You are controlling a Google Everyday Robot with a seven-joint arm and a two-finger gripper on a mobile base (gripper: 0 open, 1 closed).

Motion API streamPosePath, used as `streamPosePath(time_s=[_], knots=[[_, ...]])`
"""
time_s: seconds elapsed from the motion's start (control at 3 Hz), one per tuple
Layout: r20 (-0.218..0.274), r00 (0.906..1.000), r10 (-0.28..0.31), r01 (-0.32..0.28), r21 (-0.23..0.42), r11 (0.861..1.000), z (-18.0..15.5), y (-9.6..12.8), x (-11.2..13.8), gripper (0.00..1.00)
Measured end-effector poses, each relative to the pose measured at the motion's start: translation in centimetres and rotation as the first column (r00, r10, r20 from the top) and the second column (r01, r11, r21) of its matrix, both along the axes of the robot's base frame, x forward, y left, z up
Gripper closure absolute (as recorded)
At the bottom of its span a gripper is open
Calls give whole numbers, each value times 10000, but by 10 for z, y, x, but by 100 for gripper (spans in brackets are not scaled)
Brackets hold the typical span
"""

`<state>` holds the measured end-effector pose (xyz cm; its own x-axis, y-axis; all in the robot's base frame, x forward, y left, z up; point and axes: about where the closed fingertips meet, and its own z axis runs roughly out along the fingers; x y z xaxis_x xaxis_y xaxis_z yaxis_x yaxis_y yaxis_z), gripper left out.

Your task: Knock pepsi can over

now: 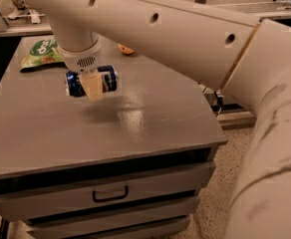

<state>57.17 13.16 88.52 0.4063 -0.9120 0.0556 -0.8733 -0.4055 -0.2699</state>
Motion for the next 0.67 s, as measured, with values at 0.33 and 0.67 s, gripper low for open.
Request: streamPosePath(time_s=[0.33, 0.67], knots=[[-205, 9998, 81, -78, 144, 9999, -1, 2, -1, 36], [-172, 9998, 82, -79, 171, 9998, -1, 3, -1, 12]])
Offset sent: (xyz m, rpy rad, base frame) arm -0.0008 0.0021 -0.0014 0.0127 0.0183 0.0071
